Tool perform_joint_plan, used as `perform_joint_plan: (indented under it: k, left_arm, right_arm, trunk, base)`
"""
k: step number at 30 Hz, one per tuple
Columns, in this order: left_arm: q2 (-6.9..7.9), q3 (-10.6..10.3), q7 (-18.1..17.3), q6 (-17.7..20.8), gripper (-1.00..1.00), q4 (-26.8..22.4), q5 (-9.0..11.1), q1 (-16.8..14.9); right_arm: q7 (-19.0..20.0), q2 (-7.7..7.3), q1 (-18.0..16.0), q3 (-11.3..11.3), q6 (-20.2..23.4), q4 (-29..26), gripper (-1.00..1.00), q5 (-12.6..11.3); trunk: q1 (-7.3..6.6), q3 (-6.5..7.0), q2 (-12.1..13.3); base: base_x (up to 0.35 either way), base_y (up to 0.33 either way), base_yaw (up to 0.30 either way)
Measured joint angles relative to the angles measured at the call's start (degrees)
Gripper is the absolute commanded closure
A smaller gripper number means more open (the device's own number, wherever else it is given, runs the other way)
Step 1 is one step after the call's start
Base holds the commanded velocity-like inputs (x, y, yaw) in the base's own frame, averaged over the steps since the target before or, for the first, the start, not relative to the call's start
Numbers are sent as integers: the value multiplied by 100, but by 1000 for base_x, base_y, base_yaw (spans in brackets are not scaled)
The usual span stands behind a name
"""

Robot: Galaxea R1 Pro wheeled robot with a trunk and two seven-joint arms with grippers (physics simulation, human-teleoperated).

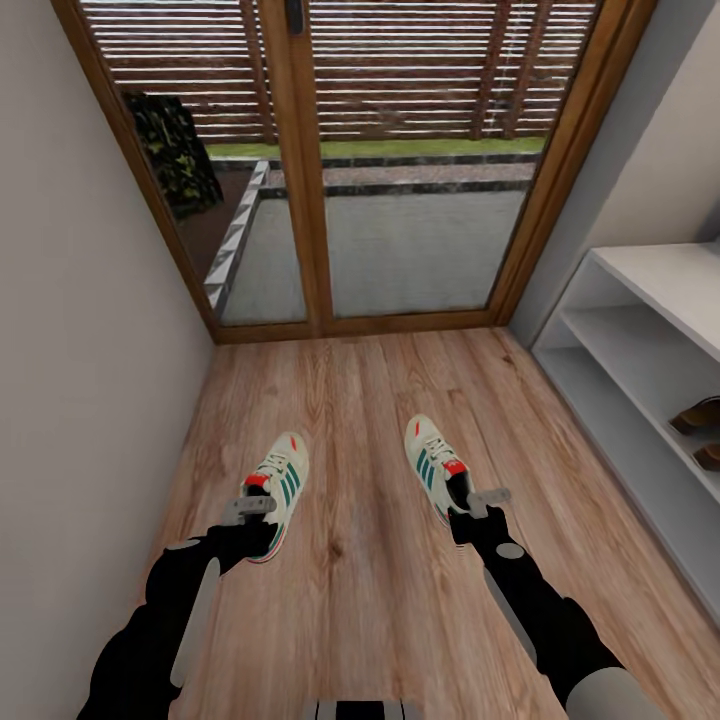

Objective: Pick up the two gym shoes and the two sandals from the corridor floor and place them onto the hallstand (shoe rack) in the corridor, making sure they are on the rack and not on the floor. Arrange them so the two gym shoes are next to each other and the two sandals are next to each other.

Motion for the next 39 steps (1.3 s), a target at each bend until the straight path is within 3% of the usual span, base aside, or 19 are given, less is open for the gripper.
perform_joint_plan:
  k: [17,29,39]
  left_arm:
    - [0,0,0,0,100,0,7,0]
    - [2,-6,8,0,100,-22,-1,0]
    - [8,-163,9,-2,100,-26,-3,0]
  right_arm:
    - [0,3,0,1,0,-6,100,-3]
    - [0,-2,0,-7,8,-9,100,-18]
    - [0,-3,0,-17,9,-14,100,-24]
  trunk:
    - [0,10,0]
    - [0,76,0]
    - [0,135,0]
  base:
    - [310,100,-33]
    - [25,8,-216]
    - [0,0,-225]
